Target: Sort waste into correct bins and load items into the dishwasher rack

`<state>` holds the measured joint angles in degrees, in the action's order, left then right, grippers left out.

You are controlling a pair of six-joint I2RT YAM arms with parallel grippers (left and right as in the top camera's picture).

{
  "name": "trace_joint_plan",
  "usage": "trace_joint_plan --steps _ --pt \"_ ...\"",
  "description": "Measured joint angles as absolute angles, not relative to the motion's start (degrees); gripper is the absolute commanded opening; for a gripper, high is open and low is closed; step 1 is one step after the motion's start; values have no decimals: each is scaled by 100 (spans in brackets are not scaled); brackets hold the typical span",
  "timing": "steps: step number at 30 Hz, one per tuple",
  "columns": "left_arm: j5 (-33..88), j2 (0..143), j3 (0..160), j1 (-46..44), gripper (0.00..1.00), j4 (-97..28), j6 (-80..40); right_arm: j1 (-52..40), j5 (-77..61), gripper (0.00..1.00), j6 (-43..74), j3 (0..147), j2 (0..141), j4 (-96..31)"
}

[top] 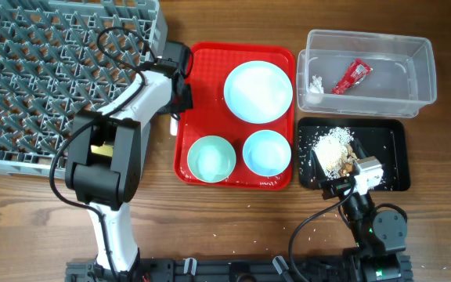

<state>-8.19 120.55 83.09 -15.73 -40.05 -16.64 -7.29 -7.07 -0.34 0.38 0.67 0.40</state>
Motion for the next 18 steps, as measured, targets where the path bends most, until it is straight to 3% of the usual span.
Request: trace_joint_plan --steps 15,16,17,18 --pt "-1275 10141 8263 -1601 11 -4615 -1522 -729 -709 100 -34 38 67 40" --pt "-1299 10088 8265 -1601 16 -4692 -1507 -729 -709 100 -34 38 67 40" --pt "-1319 10051 8263 -1601 32 -4700 -1487 -729 -707 100 -34 38 67 40" --pt "-1326 10044 8265 -1601 40 -4709 -1476 -729 -709 100 -34 38 67 40"
